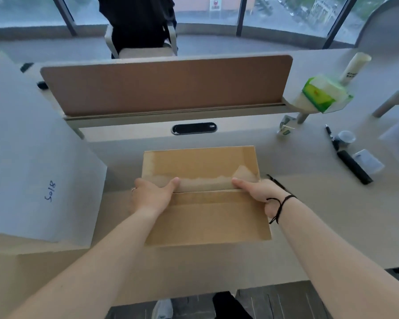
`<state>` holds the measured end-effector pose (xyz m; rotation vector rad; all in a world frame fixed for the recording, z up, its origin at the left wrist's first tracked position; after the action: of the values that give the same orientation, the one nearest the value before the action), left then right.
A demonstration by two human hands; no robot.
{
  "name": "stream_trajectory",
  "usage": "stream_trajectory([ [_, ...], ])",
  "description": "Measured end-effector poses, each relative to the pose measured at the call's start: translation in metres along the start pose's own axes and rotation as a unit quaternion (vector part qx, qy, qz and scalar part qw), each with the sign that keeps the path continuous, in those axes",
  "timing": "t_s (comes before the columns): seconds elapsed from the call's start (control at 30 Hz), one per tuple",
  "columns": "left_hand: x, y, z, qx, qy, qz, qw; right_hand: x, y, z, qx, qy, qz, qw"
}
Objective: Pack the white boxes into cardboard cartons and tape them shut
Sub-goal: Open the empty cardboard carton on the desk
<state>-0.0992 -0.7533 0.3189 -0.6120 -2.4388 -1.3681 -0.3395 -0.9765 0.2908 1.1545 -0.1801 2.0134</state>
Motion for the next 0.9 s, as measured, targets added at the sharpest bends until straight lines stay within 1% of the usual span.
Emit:
stream_trajectory([
  [0.2, -0.001, -0.023, -0.011, 0.007, 0.053, 0.001, 0.999, -0.034, 0.01, 0.015, 0.017, -0.011, 0.041, 0.999],
  [0.3, -0.003, -0.026, -0.011, 0.009, 0.067, -0.003, 0.998, -0.045, 0.008, 0.019, 0.021, -0.018, 0.049, 0.998],
  [0.43, -0.012, -0.027, -0.009, -0.007, 0.072, 0.0, 0.997, -0.052, 0.003, 0.025, 0.005, -0.012, 0.053, 0.999],
  [0.53, -0.014, -0.027, -0.007, 0.014, 0.082, -0.008, 0.996, -0.056, 0.002, 0.024, 0.001, -0.008, 0.041, 0.999],
  [0.63, -0.013, -0.027, -0.008, 0.024, 0.085, -0.011, 0.996, -0.054, 0.001, 0.026, 0.006, 0.009, 0.033, 0.999],
  [0.7, -0.016, -0.026, -0.009, 0.036, 0.079, -0.008, 0.996, -0.055, 0.0, 0.026, -0.014, 0.018, 0.033, 0.999],
  [0.8, -0.018, -0.021, -0.016, 0.062, 0.056, -0.001, 0.996, -0.049, 0.0, 0.037, -0.034, 0.062, 0.016, 0.997],
  [0.9, -0.012, -0.011, -0.024, 0.071, 0.037, -0.011, 0.997, -0.035, 0.006, 0.05, -0.021, 0.114, -0.014, 0.993],
])
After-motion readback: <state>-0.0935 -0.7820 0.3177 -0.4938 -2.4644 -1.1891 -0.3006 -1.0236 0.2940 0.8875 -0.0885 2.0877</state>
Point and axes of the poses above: each hand's wrist, its own x-axis away from the middle knuckle, its own y-axis out of the back of the hand, z = x × y, the point moved 8 cm from there along -x, towards the middle knuckle, and after that the axes turned 3 degrees about -x, right-handed, at the moved point
